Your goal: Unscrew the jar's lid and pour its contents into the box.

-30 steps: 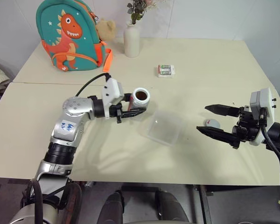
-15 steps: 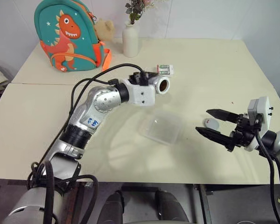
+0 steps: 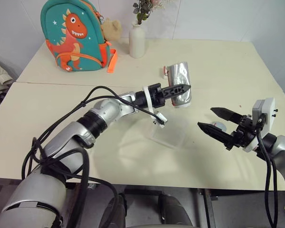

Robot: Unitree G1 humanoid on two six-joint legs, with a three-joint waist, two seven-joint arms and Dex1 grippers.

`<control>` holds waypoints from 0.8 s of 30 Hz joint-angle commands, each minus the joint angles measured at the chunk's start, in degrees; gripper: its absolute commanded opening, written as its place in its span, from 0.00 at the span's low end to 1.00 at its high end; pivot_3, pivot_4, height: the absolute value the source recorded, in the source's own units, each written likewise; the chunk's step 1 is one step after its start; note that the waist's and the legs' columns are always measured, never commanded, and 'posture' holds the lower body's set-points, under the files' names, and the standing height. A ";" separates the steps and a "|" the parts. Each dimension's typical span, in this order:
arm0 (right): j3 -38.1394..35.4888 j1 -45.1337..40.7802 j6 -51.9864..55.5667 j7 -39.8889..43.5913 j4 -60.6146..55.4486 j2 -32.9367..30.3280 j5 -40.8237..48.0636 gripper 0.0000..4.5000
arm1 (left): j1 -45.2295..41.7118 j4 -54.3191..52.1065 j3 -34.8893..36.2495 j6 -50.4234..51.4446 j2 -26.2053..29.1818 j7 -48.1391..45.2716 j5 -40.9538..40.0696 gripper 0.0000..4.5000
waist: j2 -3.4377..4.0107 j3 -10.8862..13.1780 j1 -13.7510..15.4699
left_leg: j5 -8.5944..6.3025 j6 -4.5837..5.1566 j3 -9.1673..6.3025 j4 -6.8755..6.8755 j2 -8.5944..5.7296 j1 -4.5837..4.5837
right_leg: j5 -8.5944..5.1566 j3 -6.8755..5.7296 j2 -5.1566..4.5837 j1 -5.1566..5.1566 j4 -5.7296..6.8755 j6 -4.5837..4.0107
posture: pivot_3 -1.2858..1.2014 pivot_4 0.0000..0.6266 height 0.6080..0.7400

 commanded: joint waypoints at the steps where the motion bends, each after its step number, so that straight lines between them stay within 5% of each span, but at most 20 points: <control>1: -0.23 -0.75 -0.83 -1.25 -2.24 1.18 1.46 0.99 | -3.95 3.72 -2.70 3.27 -0.86 4.40 2.81 0.44 | 0.00 0.00 0.01 | 0.00 0.00 0.00 -0.01 0.00 -0.05 | 0.00 0.00 0.00 -0.05 0.00 0.00 | 0.52 0.24 1.00; 6: 0.22 -1.01 -1.27 -2.15 -2.28 2.73 1.26 0.99 | -6.93 6.90 -5.51 2.15 -1.47 4.68 2.69 0.44 | 0.00 0.00 0.27 | 0.00 -0.01 0.00 0.00 -0.03 -0.25 | -0.03 -0.01 -0.01 -0.20 0.03 0.04 | 0.52 0.24 1.00; 14: 0.50 -1.57 -1.82 -2.00 -0.85 3.44 0.79 0.99 | -6.69 -3.97 -2.83 -5.20 4.29 5.09 -2.62 0.44 | 0.00 0.00 0.18 | 0.00 -0.04 0.00 0.02 -0.02 -0.29 | -0.04 -0.01 -0.02 -0.26 0.11 0.07 | 0.52 0.24 1.00; 20: 1.05 -2.23 -1.80 -1.55 -0.04 3.13 0.73 0.99 | -6.73 -0.84 3.95 -16.20 6.98 -4.43 -16.00 0.44 | 0.00 0.00 0.18 | 0.01 -0.04 -0.01 0.25 -0.03 -0.29 | -0.04 -0.01 -0.02 -0.26 0.32 0.06 | 0.52 0.24 1.00; 24: 1.01 -2.16 -1.48 -1.40 -0.13 2.91 1.08 0.99 | -3.08 4.57 11.27 -24.47 7.32 -20.39 -32.53 0.44 | 0.05 -0.03 0.00 | 0.00 -0.04 0.00 0.36 -0.03 -0.28 | -0.04 0.00 -0.02 -0.25 0.39 0.06 | 0.52 0.24 1.00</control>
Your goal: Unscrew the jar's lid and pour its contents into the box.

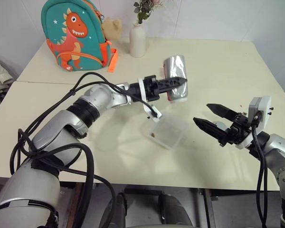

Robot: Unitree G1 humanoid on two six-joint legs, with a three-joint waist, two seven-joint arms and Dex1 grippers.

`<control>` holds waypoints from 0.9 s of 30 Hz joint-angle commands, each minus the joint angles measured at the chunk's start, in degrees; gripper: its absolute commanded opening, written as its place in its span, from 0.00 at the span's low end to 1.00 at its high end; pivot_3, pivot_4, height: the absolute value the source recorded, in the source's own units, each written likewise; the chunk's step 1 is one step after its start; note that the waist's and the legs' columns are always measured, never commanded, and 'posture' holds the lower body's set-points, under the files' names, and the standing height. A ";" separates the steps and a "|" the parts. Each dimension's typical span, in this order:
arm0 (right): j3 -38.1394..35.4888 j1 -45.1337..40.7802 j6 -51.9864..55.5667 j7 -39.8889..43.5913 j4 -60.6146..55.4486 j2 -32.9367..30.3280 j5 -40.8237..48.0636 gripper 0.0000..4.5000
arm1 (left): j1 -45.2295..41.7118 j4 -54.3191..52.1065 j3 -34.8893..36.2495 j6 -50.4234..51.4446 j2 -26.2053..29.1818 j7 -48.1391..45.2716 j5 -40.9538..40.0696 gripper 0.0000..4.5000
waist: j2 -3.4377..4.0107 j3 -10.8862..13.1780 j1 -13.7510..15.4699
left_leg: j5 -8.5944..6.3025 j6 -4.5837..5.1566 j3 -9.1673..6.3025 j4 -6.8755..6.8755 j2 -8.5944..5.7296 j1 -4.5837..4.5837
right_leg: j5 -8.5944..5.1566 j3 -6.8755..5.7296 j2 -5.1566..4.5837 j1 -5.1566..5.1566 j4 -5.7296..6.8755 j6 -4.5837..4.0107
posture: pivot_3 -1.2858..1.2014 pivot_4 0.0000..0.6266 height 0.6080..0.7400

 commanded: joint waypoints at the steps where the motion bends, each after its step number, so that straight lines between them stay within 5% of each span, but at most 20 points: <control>1: -0.88 -0.18 -0.27 0.55 -0.84 -0.63 1.26 0.99 | 3.56 4.39 8.84 -6.15 0.03 -15.92 -18.02 0.44 | 0.03 -0.02 -0.02 | 0.00 0.00 0.01 0.00 0.00 0.03 | 0.00 0.00 0.00 0.02 0.02 -0.01 | 0.52 0.24 1.00; 3: -1.00 0.01 0.29 0.67 -1.34 -0.84 1.93 0.99 | 6.69 6.20 14.01 -6.91 -1.36 -29.06 -30.18 0.44 | 0.06 -0.03 0.00 | 0.00 0.01 0.01 0.01 0.02 0.04 | 0.00 0.00 0.00 0.02 0.05 -0.02 | 0.52 0.24 1.00; 7: -0.82 -0.23 1.30 0.75 -3.48 -2.52 2.16 0.99 | 12.92 3.62 27.38 8.12 -5.74 -53.96 -54.38 0.44 | 0.07 -0.04 0.07 | 0.00 0.03 -0.02 0.24 0.04 -0.08 | 0.02 -0.04 0.01 0.03 0.10 -0.04 | 0.52 0.24 1.00; 12: 0.60 1.36 1.17 3.28 -7.42 -7.81 -0.45 0.99 | 17.48 -4.04 40.20 29.83 -8.89 -63.90 -70.48 0.44 | 0.07 -0.04 0.01 | -0.05 0.11 -0.06 0.53 0.02 -0.16 | 0.04 -0.06 0.01 0.03 0.24 0.00 | 0.52 0.24 1.00; 19: -1.30 2.26 4.28 1.98 -12.87 -10.53 3.49 0.99 | 27.38 -17.85 51.62 46.11 -10.57 -62.83 -80.85 0.44 | 0.07 -0.04 -0.52 | -0.04 0.11 -0.08 0.55 0.04 0.14 | 0.03 -0.02 0.02 0.21 0.44 -0.03 | 0.52 0.24 1.00; 27: -2.68 2.06 7.17 0.11 -16.01 -13.32 8.17 0.99 | 36.70 -24.67 54.83 46.82 -10.53 -62.23 -81.17 0.44 | 0.04 -0.06 0.05 | 0.00 0.07 -0.08 0.55 0.06 0.47 | 0.10 -0.02 0.02 0.51 0.44 -0.16 | 0.52 0.24 1.00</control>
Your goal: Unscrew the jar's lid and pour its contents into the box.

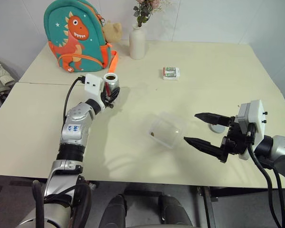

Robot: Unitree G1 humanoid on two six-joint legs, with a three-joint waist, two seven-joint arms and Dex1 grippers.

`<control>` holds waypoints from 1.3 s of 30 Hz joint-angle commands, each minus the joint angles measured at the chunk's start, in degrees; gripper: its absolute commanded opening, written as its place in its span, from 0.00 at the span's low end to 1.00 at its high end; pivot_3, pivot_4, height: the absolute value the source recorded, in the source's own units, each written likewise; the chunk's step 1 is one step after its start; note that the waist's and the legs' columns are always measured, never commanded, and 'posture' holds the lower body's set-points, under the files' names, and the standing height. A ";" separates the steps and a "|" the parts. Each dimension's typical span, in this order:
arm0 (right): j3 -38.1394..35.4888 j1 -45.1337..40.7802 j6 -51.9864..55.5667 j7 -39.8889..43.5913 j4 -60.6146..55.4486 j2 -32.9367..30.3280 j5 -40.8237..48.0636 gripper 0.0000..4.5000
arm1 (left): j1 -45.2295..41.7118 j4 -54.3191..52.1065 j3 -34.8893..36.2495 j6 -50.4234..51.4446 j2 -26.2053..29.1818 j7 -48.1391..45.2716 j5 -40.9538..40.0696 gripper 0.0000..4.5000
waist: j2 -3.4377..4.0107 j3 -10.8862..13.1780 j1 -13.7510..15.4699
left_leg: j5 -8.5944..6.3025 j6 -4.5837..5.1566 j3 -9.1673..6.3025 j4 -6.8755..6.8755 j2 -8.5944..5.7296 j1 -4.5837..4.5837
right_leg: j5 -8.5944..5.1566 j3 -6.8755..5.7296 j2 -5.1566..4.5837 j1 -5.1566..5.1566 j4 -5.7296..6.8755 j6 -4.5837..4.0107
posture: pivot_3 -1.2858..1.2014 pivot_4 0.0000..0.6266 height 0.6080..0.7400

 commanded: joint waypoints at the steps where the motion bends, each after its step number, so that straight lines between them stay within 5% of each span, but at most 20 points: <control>1: -2.39 -0.24 0.33 -0.75 -1.57 -1.21 2.00 0.99 | 1.65 -3.78 0.88 -1.58 0.18 0.07 -0.30 0.44 | -0.01 0.00 0.03 | 0.01 0.00 0.00 0.00 0.00 0.02 | 0.01 0.00 0.00 0.02 -0.03 -0.01 | 0.52 0.24 1.00; 8: -0.85 -0.66 -0.78 0.40 0.28 -1.07 0.30 0.99 | 5.15 -2.67 -0.59 -6.75 0.32 -2.48 1.37 0.44 | 0.00 -0.01 0.03 | 0.02 0.02 0.04 -0.02 0.03 0.04 | 0.06 -0.01 0.00 0.16 -0.43 -0.03 | 0.52 0.24 1.00; 16: 1.37 -2.34 -2.27 1.82 2.72 -0.44 -1.41 1.00 | 6.04 -1.80 0.44 -7.90 1.49 -3.05 1.50 0.99 | 0.00 -0.01 0.00 | 0.01 0.03 0.04 -0.06 0.03 0.04 | 0.06 -0.01 0.00 0.17 -0.47 -0.03 | 0.52 0.24 1.00; 31: 3.98 -2.85 -6.26 6.25 6.51 0.08 -5.57 1.00 | 20.91 -20.62 3.48 -3.67 12.36 -11.57 -1.22 0.99 | 0.00 -0.01 -0.11 | -0.07 0.02 0.10 -0.22 0.12 0.07 | 0.02 -0.03 -0.01 0.14 -0.58 -0.12 | 0.52 0.24 1.00; 39: 4.83 -3.80 -11.52 13.97 11.34 -1.91 -11.31 1.00 | 24.14 -24.24 2.39 -20.82 24.43 -30.57 -2.16 0.99 | 0.03 -0.02 0.04 | -0.07 0.03 0.31 -0.32 0.20 0.11 | -0.40 -0.04 -0.09 0.21 -0.95 -1.24 | 0.52 0.24 1.00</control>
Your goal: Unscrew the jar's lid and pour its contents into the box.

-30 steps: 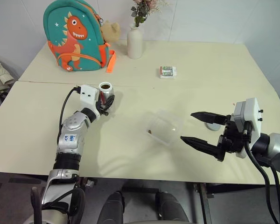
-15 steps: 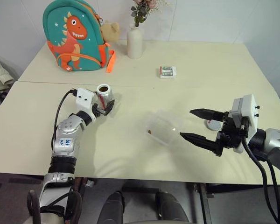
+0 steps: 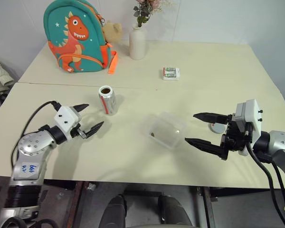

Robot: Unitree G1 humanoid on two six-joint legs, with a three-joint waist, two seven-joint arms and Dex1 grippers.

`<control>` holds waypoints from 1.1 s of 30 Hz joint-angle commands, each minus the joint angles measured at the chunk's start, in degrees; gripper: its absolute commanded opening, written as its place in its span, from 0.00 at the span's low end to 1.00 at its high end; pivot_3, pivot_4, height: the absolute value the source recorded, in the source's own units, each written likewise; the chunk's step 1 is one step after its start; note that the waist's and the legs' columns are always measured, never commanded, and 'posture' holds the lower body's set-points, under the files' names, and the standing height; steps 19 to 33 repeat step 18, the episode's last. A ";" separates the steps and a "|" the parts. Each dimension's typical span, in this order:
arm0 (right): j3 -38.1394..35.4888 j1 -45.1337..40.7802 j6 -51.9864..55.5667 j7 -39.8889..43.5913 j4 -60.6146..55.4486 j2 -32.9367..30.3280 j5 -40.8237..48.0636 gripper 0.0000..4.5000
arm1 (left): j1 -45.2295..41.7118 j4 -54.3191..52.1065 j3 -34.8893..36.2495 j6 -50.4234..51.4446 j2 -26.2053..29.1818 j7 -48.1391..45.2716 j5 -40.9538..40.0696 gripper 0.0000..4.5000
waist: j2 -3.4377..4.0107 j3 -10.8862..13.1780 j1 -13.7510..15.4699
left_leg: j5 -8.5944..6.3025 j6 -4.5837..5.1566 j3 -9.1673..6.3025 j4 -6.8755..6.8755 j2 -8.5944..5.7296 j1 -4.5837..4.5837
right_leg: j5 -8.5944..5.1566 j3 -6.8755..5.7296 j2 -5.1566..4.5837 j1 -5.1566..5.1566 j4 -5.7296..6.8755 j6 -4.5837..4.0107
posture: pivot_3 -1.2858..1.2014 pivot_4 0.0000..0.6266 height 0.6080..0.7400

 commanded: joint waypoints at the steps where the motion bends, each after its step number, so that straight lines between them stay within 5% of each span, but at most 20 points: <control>1: -0.24 -1.09 -3.74 4.43 1.97 -1.86 -2.42 1.00 | -2.52 -0.72 -0.54 -4.93 3.58 -8.66 -3.02 0.99 | 0.02 -0.01 0.00 | 0.01 0.02 0.07 -0.03 0.01 0.00 | 0.05 0.01 -0.02 0.04 -0.13 -0.07 | 0.52 0.24 1.00; 10: -0.69 -1.46 -7.44 9.79 4.94 -3.15 -5.96 1.00 | -6.29 1.25 -0.81 -0.94 5.99 -18.87 -9.11 0.99 | 0.02 -0.01 -0.25 | -0.05 0.13 0.43 -0.44 0.21 0.00 | 0.35 0.12 0.03 -0.06 -0.50 0.16 | 0.52 0.24 1.00; 13: -0.51 -0.98 -7.83 9.03 4.56 -2.06 -6.66 1.00 | -5.91 1.09 -0.79 -0.14 5.10 -18.63 -9.05 0.99 | 0.02 -0.01 -0.22 | -0.04 0.12 0.44 -0.58 0.27 -0.11 | 0.67 0.13 0.15 -0.38 -0.27 0.84 | 0.52 0.24 1.00; 33: -0.50 -2.04 -8.04 7.81 5.35 -1.05 -7.11 1.00 | -3.74 -1.46 -0.41 2.26 4.63 -17.99 -9.80 0.99 | 0.02 -0.01 -0.39 | -0.05 0.11 0.51 -0.61 0.52 -0.05 | 0.65 0.16 0.41 -0.40 -0.19 0.80 | 0.52 0.24 1.00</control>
